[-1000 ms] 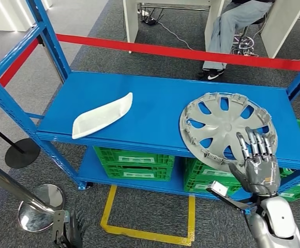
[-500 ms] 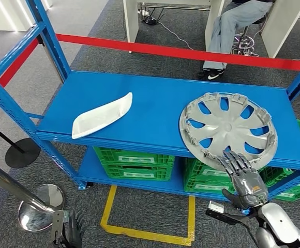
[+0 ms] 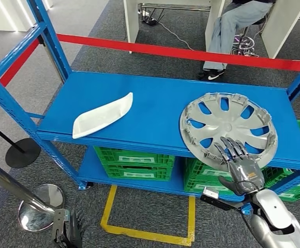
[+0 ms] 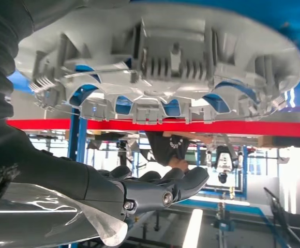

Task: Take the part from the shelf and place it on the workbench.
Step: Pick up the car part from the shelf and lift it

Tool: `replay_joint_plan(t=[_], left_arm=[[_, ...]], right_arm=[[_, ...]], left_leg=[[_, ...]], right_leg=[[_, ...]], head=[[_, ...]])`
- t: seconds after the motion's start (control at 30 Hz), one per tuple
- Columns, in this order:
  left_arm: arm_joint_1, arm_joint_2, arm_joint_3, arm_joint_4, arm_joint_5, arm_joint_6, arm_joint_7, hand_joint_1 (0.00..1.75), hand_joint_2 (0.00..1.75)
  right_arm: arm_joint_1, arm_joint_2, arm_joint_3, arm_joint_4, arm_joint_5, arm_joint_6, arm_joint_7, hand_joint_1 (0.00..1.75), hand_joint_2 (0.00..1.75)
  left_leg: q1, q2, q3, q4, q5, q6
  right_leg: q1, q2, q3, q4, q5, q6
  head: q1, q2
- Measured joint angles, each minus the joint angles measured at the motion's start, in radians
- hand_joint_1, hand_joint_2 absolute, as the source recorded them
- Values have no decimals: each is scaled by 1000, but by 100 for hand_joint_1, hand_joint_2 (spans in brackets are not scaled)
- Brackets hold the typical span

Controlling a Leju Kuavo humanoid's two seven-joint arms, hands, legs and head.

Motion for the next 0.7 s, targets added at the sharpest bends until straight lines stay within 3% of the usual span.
replay_joint_plan(t=[0.7], left_arm=[[-5, -2, -17, 0, -1, 0, 6, 0, 0]], right_arm=[[-85, 36, 43, 134, -4, 47, 17, 0, 175]], left_leg=[[0, 0, 0, 0, 0, 0]], right_leg=[[0, 0, 0, 0, 0, 0]], head=[[0, 0]])
